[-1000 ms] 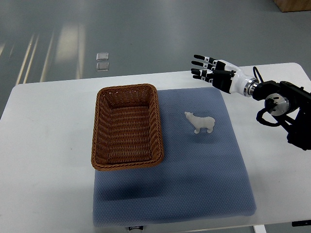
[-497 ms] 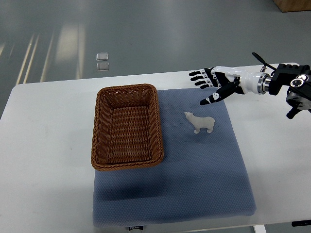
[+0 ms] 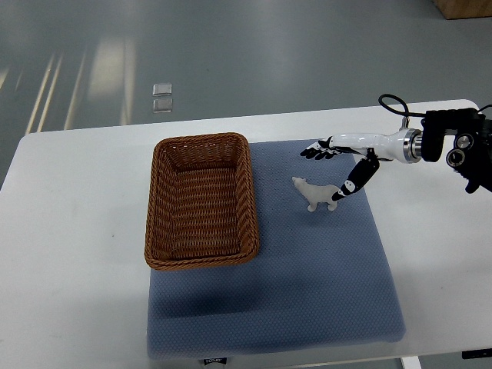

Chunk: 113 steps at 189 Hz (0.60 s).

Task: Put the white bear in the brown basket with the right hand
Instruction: 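Lower the right hand over the bear and curl fingers around it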

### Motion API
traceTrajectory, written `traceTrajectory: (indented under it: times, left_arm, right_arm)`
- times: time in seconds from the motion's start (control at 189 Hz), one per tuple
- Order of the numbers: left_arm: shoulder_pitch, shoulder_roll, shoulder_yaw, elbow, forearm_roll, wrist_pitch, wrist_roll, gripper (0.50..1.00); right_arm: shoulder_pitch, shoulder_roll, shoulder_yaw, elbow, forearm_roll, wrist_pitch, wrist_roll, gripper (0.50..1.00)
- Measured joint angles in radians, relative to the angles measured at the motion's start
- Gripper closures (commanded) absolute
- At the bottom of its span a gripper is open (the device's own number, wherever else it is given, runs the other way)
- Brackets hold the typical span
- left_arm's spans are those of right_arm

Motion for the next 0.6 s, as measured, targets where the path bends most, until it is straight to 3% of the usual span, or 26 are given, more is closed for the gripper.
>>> traceTrajectory:
  times: [0.317, 0.492, 0.577, 0.598]
  left_arm:
    - [0.0, 0.0, 0.0, 0.0, 0.0, 0.0, 0.0, 0.5]
    - [0.0, 0.0, -0.001, 0.0, 0.0, 0.0, 0.0, 0.5]
    - [0.0, 0.0, -0.001, 0.0, 0.0, 0.0, 0.0, 0.5]
    - [0.0, 0.0, -0.001, 0.0, 0.0, 0.0, 0.0, 0.5]
  right_arm:
    - [-0.004, 0.048, -0.072, -0.025, -0.028, -0.118, 0.004, 0.579]
    - [-0.004, 0.07, -0.103, -0.043, -0.03, -0.142, 0.005, 0.587]
    - [-0.005, 0.071, -0.108, -0.047, -0.033, -0.144, 0.006, 0.607]
    - [-0.005, 0.071, -0.109, -0.048, -0.035, -0.145, 0.006, 0.632]
